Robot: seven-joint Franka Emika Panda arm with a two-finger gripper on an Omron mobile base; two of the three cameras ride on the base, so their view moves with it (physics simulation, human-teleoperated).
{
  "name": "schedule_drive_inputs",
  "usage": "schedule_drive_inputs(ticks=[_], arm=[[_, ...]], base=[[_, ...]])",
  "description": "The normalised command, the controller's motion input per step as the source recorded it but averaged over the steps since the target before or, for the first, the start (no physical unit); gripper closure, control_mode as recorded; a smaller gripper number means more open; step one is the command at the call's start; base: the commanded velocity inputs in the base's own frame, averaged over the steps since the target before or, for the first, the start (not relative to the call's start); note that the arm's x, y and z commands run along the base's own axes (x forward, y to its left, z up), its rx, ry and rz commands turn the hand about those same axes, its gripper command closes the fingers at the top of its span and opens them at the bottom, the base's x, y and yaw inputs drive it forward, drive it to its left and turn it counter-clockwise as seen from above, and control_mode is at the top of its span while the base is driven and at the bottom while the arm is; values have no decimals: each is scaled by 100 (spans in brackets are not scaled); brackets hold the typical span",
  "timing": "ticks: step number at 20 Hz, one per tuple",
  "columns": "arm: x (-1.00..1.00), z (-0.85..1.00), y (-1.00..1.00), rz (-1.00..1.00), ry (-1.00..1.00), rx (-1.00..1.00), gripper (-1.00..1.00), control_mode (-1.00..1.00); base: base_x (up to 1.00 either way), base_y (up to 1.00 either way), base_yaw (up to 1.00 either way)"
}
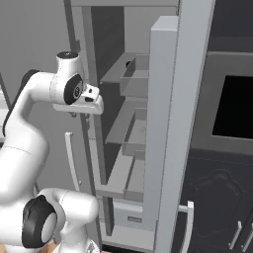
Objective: Take the eggplant and squash out of the freezer and place them in the tupperware container on the counter. Then put the tupperware containing the vegetables back in the freezer.
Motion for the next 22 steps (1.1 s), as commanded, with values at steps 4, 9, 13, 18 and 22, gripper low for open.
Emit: schedule_drive_inputs(ticks=[4,9,13,18,22], arm=[[12,-8,-16,-5,0,-3,-100,-100],[2,-23,-32,-13,-6,-8,-100,-100],[-4,-19,-26,-29,-12,-2,-100,-100],[-3,-2,-9,-22,-11,11,-100,-100],[-8,0,-30,-18,-3,17,-100,-100]], base=[[0,0,0],[0,0,0],[0,0,0],[0,0,0],[0,0,0]])
